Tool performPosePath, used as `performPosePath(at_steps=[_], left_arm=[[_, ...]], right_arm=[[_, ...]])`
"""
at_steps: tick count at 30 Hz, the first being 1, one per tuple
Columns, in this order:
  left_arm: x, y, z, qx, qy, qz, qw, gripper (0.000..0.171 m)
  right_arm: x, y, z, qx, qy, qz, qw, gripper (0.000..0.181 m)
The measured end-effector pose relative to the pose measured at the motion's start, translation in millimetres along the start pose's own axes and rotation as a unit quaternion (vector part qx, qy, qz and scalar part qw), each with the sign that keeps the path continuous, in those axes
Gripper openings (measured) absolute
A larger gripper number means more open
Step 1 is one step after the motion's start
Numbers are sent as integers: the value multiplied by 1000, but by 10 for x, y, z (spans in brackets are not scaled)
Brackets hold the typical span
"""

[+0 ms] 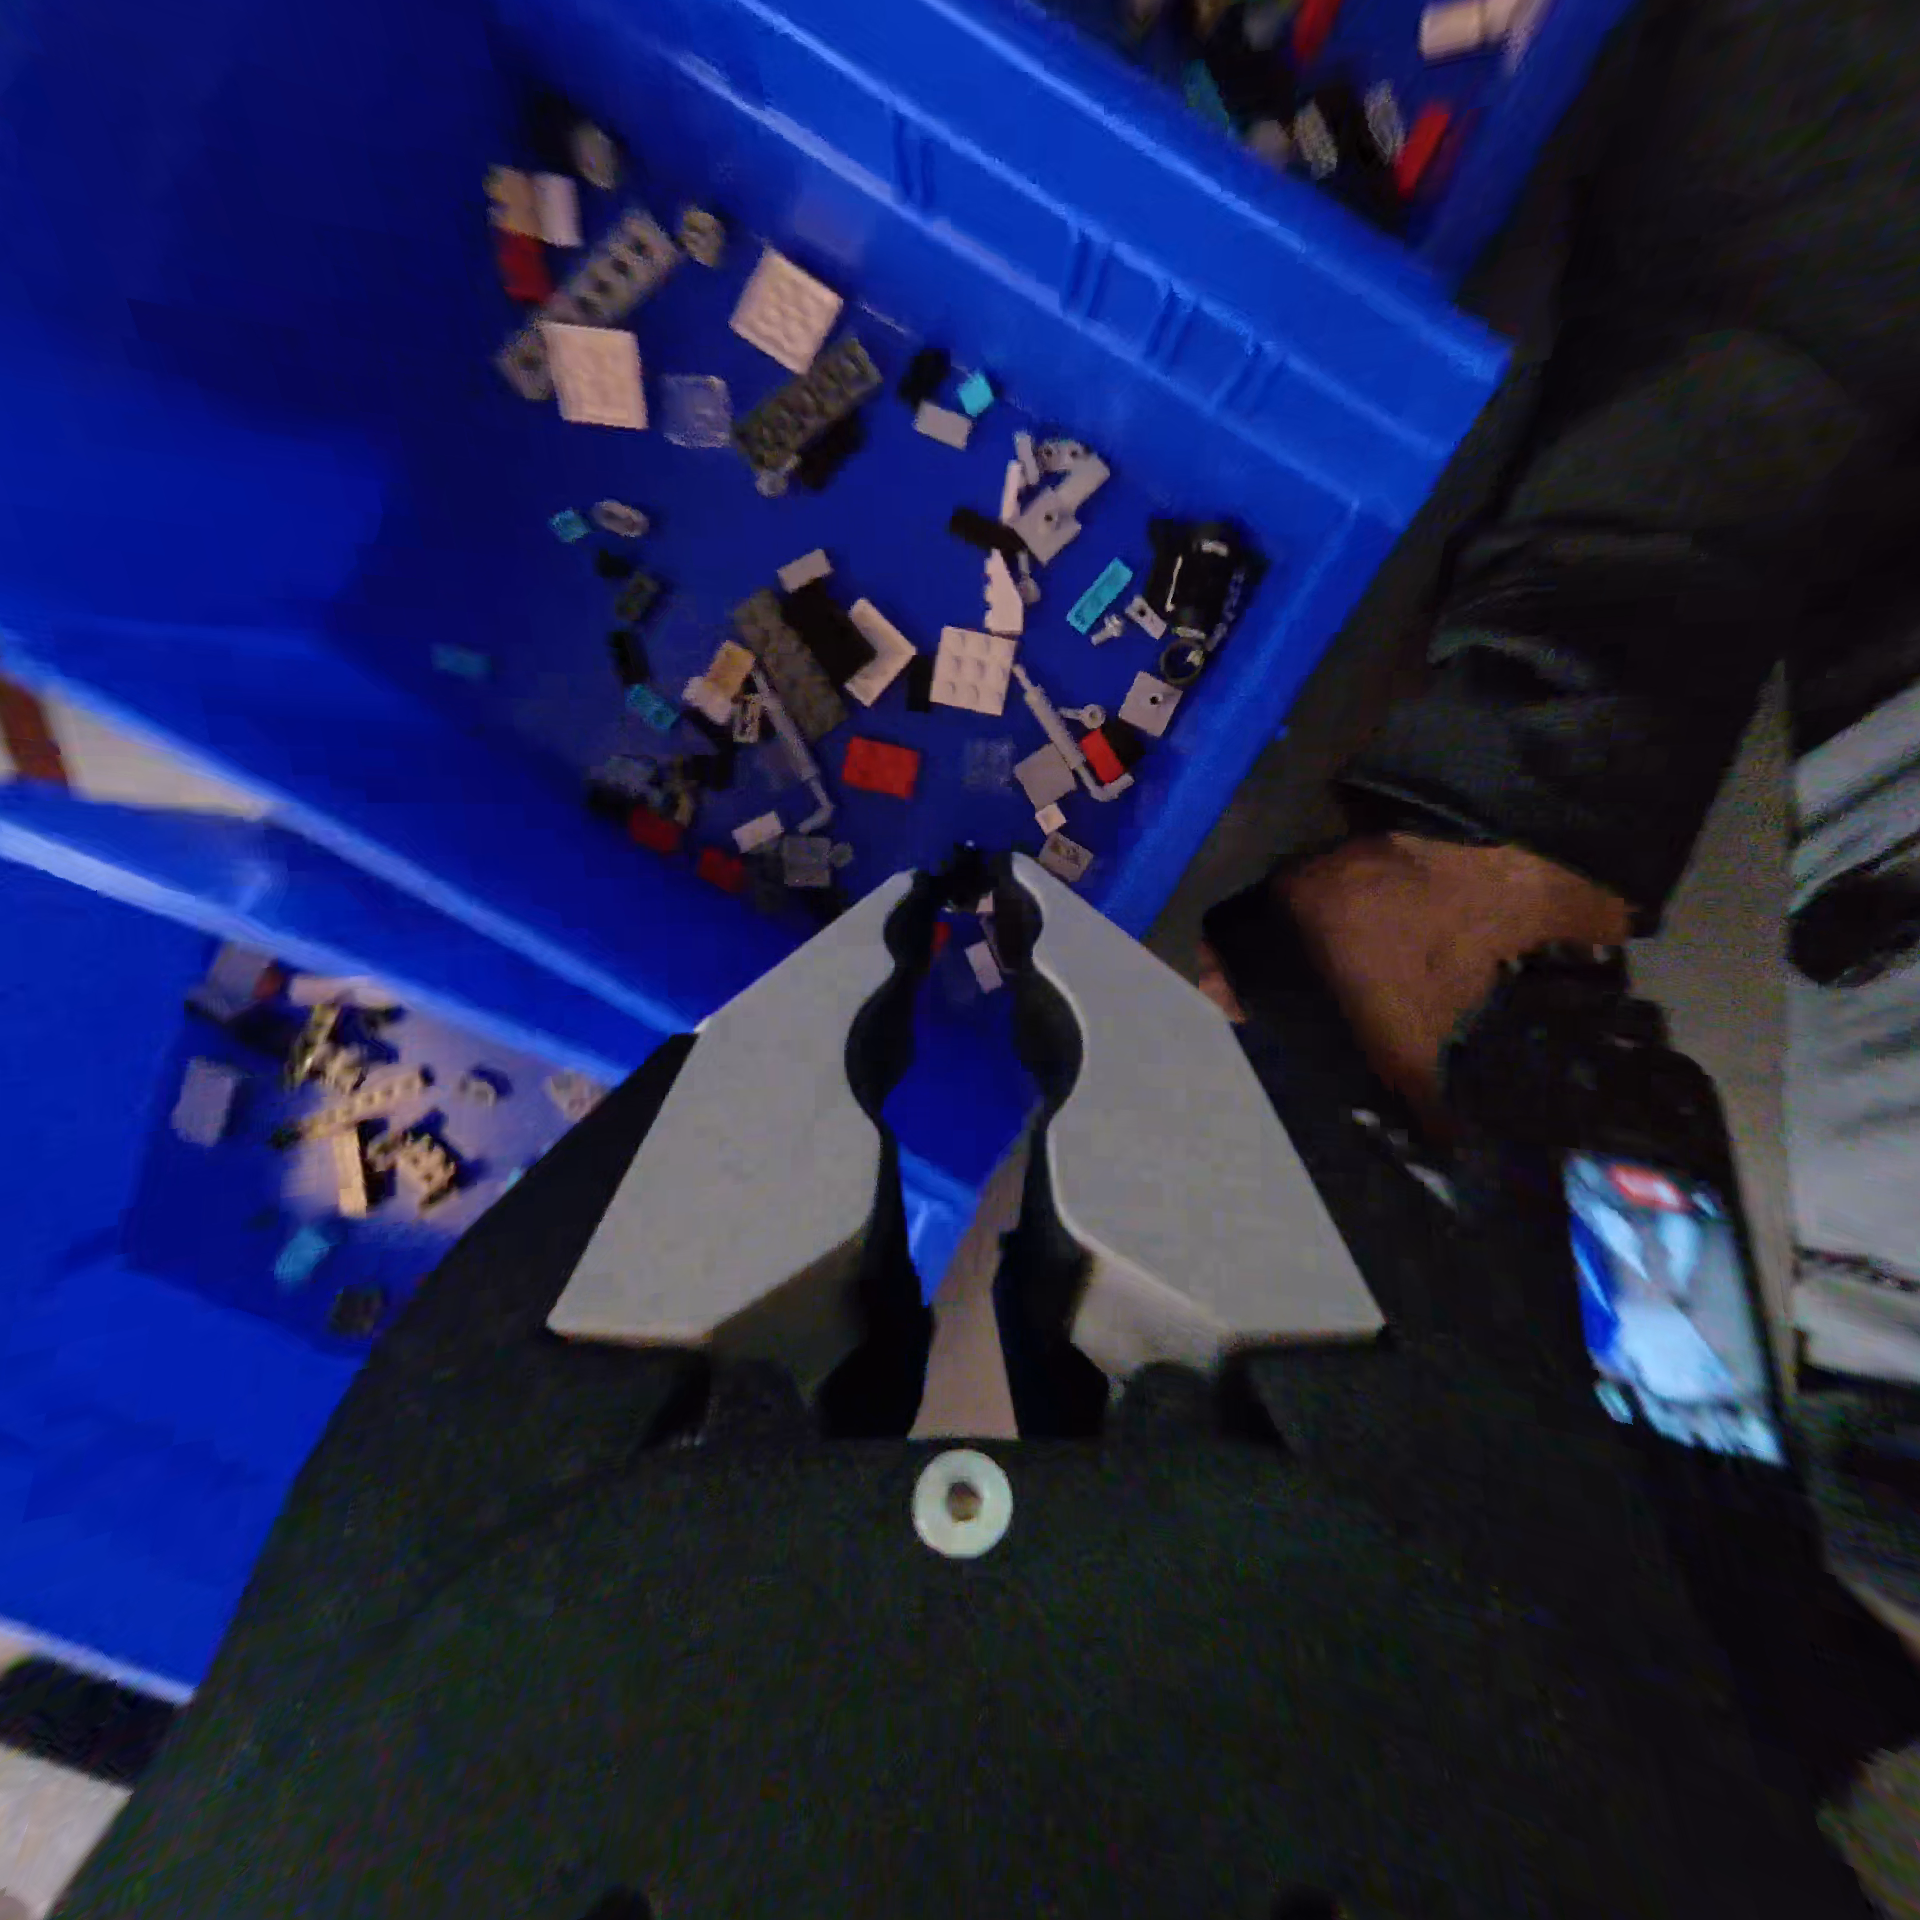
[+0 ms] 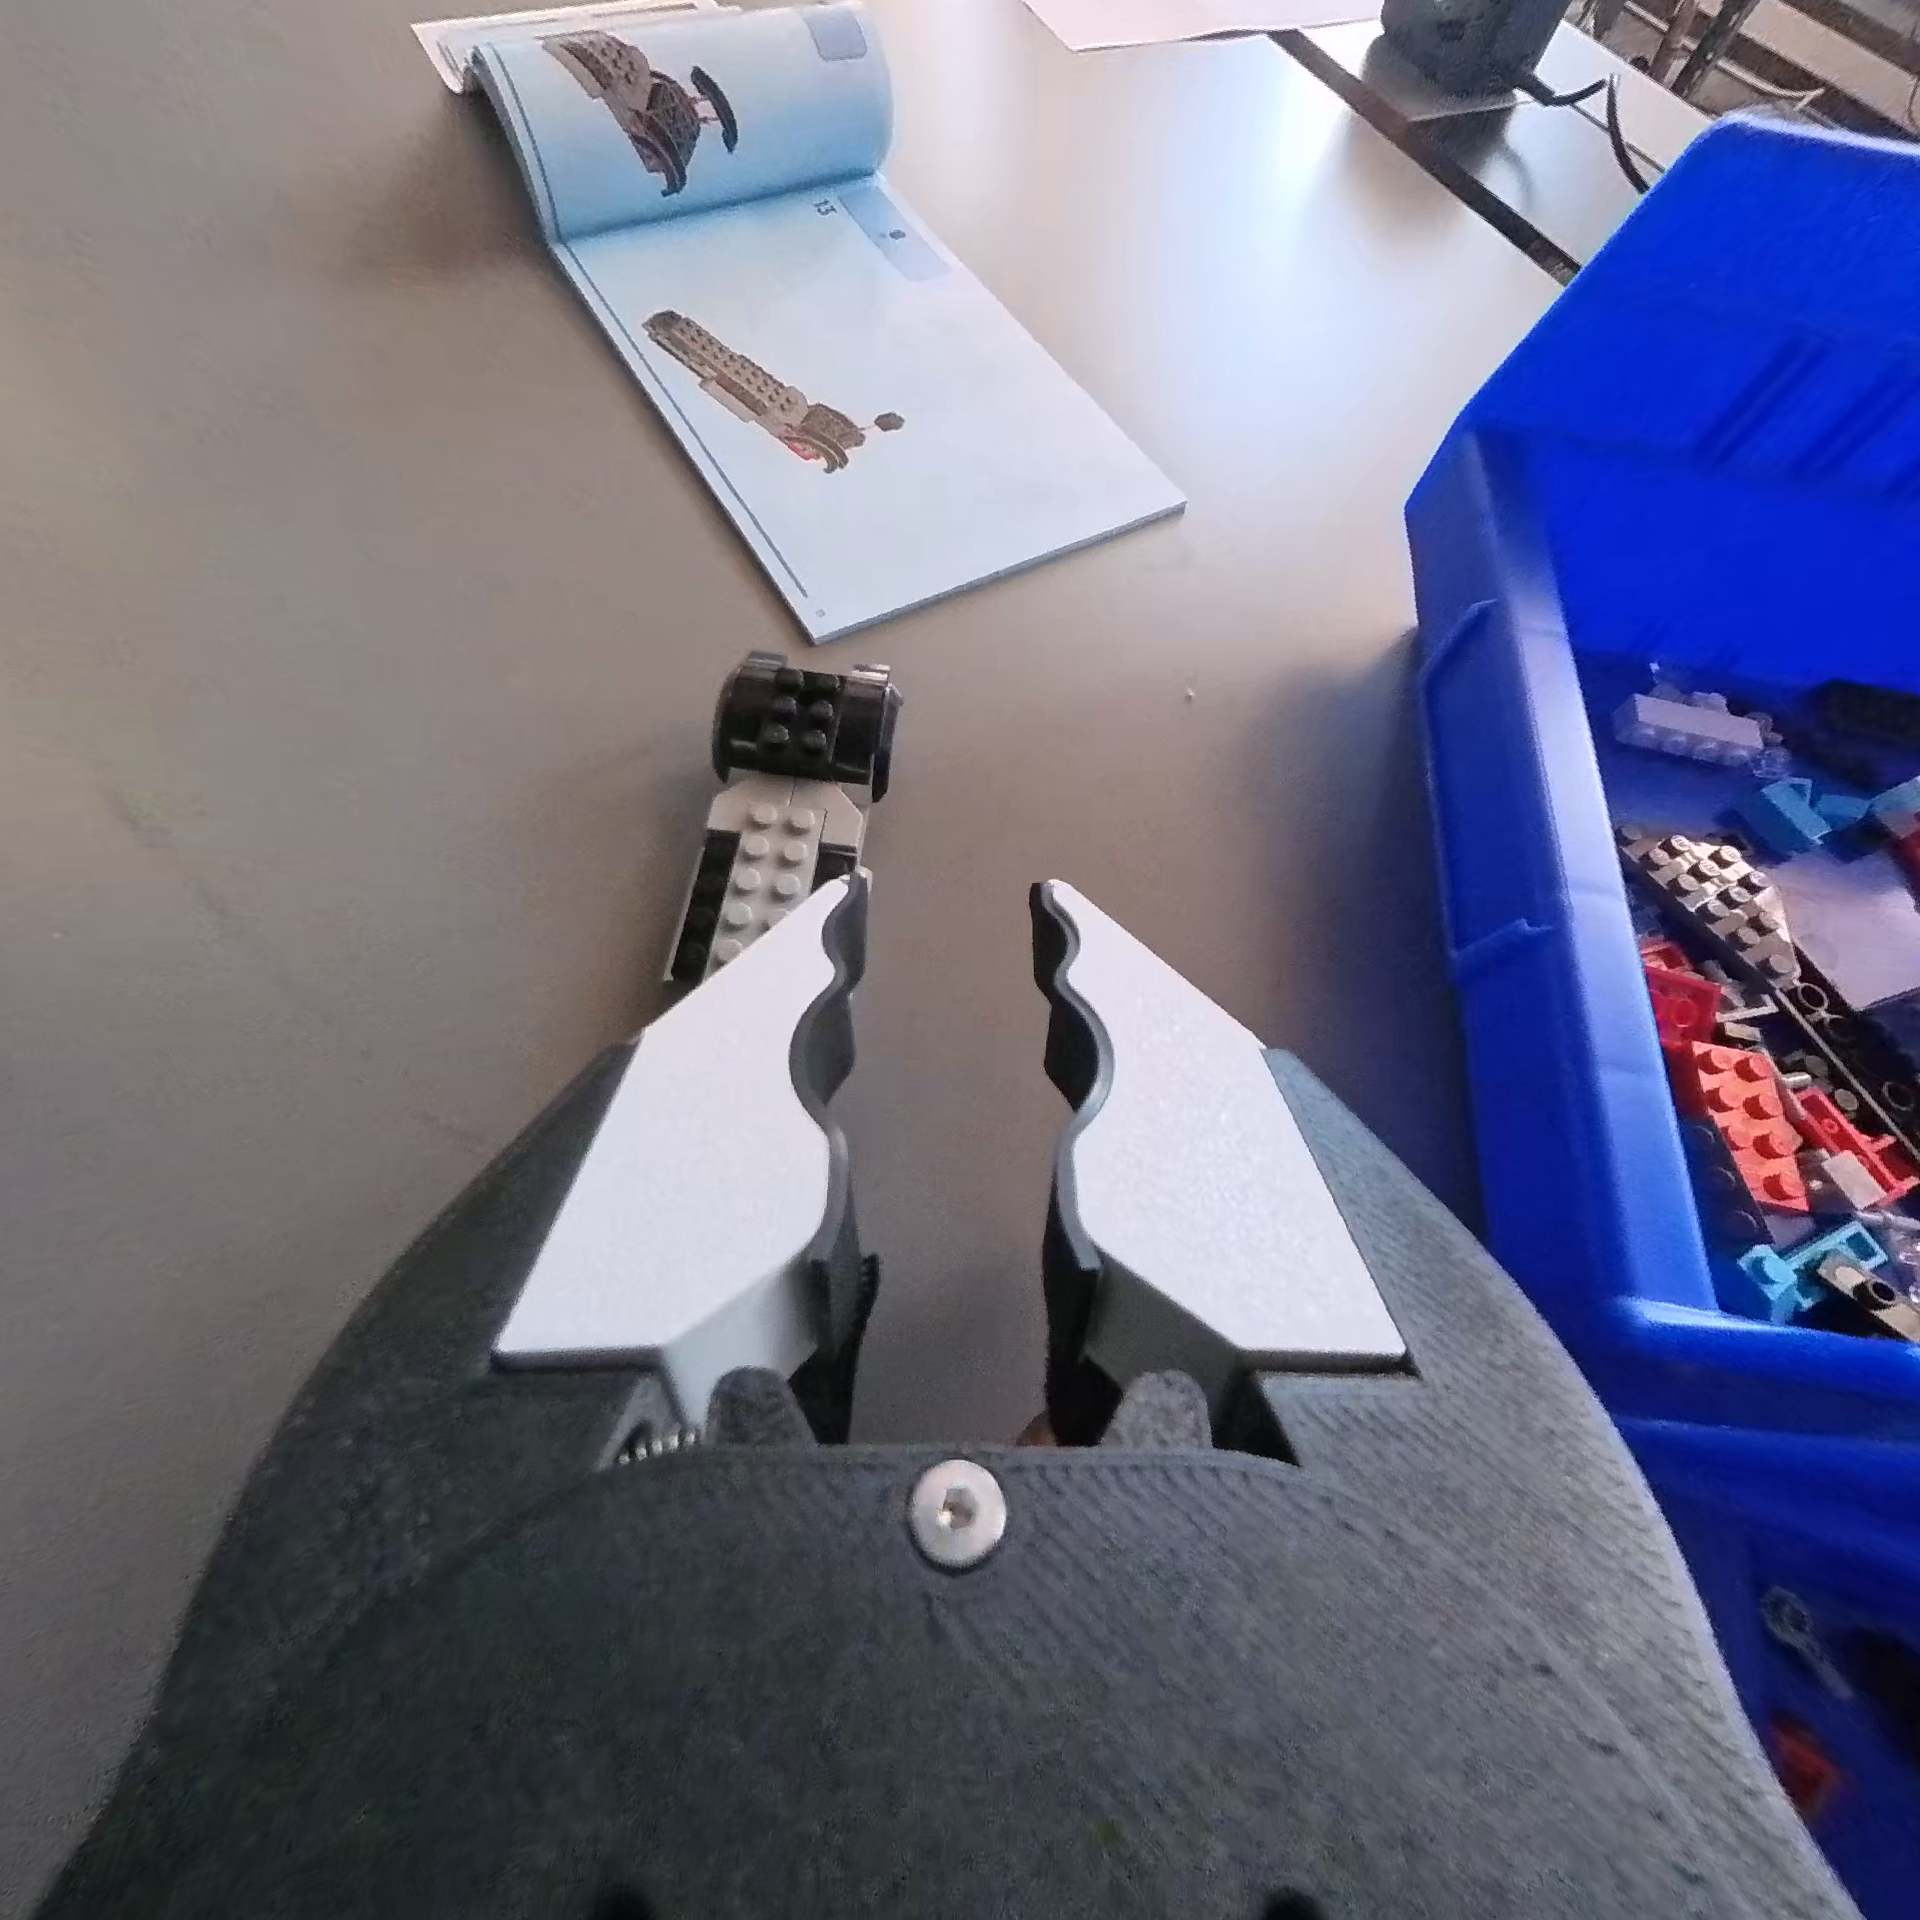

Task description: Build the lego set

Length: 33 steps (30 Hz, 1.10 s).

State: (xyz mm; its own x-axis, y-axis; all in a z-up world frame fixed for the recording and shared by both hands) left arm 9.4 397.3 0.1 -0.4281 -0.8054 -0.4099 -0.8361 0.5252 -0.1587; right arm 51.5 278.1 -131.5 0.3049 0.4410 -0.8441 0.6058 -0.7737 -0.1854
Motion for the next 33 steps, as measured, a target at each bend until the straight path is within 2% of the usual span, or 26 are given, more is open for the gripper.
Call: performPosePath(at_steps=[3,7,12,16,20,23,26,30,33], left_arm=[[356,-143,-419,-37,-73,-55,995,11],[1192,-395,-715,-89,-125,-168,974,10],[2402,-833,-558,-110,-153,-334,923,10],[3042,-1151,-232,-110,-141,-419,890,11],[3316,-1298,-11,-106,-130,-450,877,11],[3360,-1310,100,-98,-126,-449,879,11],[3345,-1284,117,-93,-148,-439,881,11],[3355,-1254,117,-90,-167,-429,883,14],[3363,-1250,110,-84,-185,-421,884,19]], right_arm=[[-1,-3,-7,2,-2,1,1000,34],[4,-11,-13,3,-1,5,1000,34],[4,-28,-4,0,4,13,1000,34],[3,-35,3,-2,7,17,1000,34],[-2,-40,1,-5,6,21,1000,34],[-13,-50,-20,-10,-4,27,1000,37],[-27,-87,-113,-14,-22,59,998,39],[-162,-224,-554,-54,-36,146,987,41],[-317,-559,-1060,-27,-41,162,986,40]])
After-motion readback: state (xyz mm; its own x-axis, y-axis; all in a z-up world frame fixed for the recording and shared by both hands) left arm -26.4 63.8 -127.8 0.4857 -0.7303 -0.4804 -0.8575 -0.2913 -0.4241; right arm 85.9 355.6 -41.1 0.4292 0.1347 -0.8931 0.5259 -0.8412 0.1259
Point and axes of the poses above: each gripper's, where its closed fingertips meet, z out along the fingers, x out of its underside, y = z × x across the jaws, the point moved 9 cm from there along -z, back along the fingers, and after that the axes turned 11 degrees about x, right-handed, at the moved point
